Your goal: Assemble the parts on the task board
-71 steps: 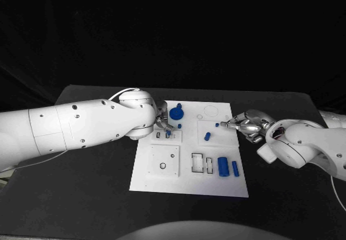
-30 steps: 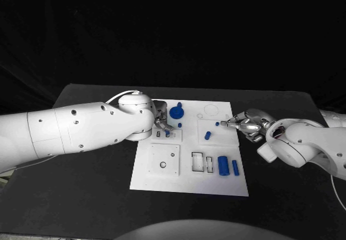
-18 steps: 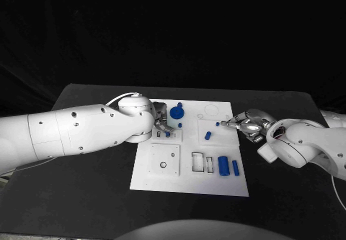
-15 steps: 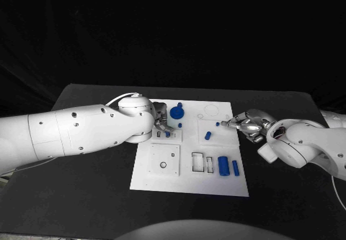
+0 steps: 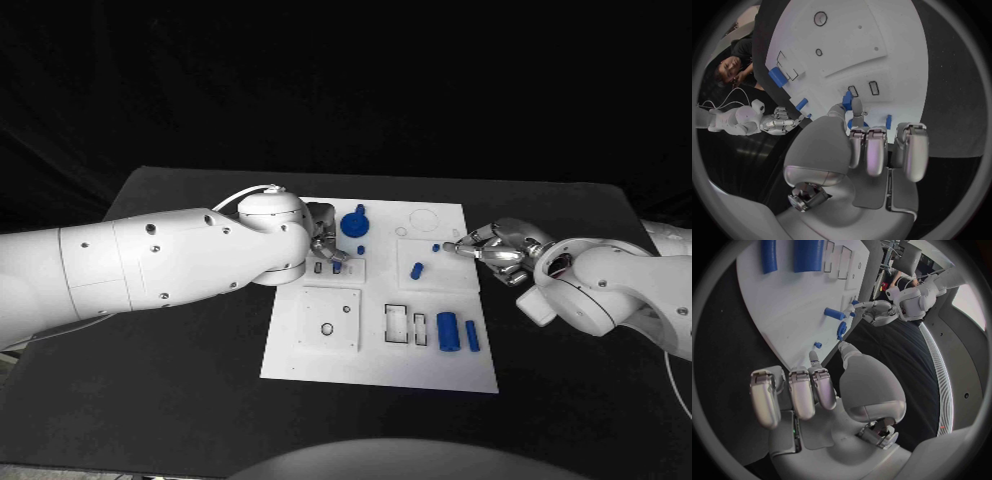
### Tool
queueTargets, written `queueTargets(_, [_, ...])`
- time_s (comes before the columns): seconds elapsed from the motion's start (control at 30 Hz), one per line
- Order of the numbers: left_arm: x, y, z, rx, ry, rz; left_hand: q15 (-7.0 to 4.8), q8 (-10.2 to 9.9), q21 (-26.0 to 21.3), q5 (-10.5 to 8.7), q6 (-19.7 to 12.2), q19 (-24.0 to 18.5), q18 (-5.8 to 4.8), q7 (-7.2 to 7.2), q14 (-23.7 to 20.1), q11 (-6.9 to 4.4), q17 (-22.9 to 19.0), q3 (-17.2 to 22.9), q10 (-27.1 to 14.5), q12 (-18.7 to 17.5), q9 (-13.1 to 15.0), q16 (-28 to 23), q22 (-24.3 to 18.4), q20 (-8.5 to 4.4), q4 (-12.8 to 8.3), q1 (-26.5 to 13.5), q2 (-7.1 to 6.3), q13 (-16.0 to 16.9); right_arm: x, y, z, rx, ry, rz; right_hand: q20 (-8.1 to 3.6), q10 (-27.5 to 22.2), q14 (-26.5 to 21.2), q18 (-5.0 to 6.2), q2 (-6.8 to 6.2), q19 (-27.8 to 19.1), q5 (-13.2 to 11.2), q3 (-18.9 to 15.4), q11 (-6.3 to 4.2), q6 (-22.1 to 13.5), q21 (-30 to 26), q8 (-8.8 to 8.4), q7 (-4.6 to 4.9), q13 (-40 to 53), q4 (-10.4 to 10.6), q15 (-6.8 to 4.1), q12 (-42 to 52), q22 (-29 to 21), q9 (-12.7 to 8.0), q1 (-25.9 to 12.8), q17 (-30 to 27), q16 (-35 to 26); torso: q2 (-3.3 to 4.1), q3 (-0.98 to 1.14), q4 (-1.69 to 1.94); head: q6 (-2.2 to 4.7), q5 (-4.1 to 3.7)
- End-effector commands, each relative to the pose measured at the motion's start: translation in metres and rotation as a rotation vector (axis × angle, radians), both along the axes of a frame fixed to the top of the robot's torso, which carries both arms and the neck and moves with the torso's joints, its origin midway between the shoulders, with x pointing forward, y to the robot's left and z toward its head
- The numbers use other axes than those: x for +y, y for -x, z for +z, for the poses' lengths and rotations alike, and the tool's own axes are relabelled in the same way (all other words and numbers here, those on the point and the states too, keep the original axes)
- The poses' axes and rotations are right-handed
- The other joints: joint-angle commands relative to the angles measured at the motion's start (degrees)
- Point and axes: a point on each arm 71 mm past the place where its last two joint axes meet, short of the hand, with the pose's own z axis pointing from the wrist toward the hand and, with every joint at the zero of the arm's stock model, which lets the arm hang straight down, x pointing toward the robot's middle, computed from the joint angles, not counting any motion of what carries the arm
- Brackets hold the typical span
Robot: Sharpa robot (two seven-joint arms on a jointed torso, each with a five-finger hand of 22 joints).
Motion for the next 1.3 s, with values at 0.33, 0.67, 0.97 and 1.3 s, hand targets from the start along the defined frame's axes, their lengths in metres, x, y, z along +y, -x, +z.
queueTargets(0.33, [0.0094,-0.0016,-0.0011,0.004,-0.085,0.123,-0.41,0.2,0.1,0.24,0.3,5.9,-0.85,-0.50,5.9,-0.25,15.1,0.4,6.0,-0.2,0.1,0.1,15.1,-0.37,0.0,0.1,0.60,14.9,0.0010,0.0004,-0.0003,-0.004,0.004,0.014,0.50,6.1,6.1,-0.38,0.58,6.1,-0.2,-0.3,0.49,-0.2,0.3,0.38,0.07,15.1,-0.1,0.50,0.2,15.1,-0.1,0.2,15.1,0.2,-0.05,-0.01,0.01,-0.11,0.12])
queueTargets(0.67, [0.0092,-0.0014,-0.0022,0.017,-0.095,0.116,-0.42,0.1,0.1,0.23,0.3,5.9,-0.85,-0.48,5.9,-0.24,15.1,0.4,6.0,-0.2,0.1,0.1,15.1,-0.38,0.0,-0.1,0.53,14.9,0.0012,0.0003,-0.0007,-0.003,0.004,0.014,0.50,6.1,6.1,-0.38,0.58,6.1,-0.2,-0.3,0.49,-0.2,0.3,0.38,0.07,15.1,-0.1,0.50,0.2,15.1,-0.1,0.2,15.1,0.2,-0.02,-0.01,-0.03,-0.10,0.10])
queueTargets(0.97, [0.0105,-0.0014,-0.0025,0.022,-0.093,0.117,-0.42,0.1,0.1,0.22,0.3,5.9,-0.85,-0.48,5.9,-0.24,15.1,0.5,6.0,-0.2,0.1,0.1,15.1,-0.37,0.0,-0.2,0.52,14.9,0.0021,0.0003,-0.0011,-0.003,0.003,0.016,0.50,6.1,6.1,-0.38,0.58,6.1,-0.2,-0.3,0.49,-0.2,0.3,0.38,0.07,15.1,-0.1,0.50,0.2,15.1,-0.1,0.2,15.1,0.2,-0.04,0.04,0.04,-0.10,0.01])
queueTargets(1.3, [0.0095,-0.0012,-0.0031,0.028,-0.094,0.114,-0.42,0.1,0.1,0.22,0.3,5.9,-0.85,-0.48,5.9,-0.24,15.1,0.5,6.0,-0.2,0.1,0.1,15.1,-0.37,0.0,-0.2,0.52,14.9,0.0029,0.0002,-0.0015,-0.002,0.003,0.017,0.50,6.1,6.1,-0.38,0.58,6.1,-0.2,-0.3,0.49,-0.2,0.3,0.38,0.07,15.1,-0.1,0.50,0.2,15.1,-0.1,0.2,15.1,0.2,-0.04,-0.02,-0.08,-0.09,0.17])
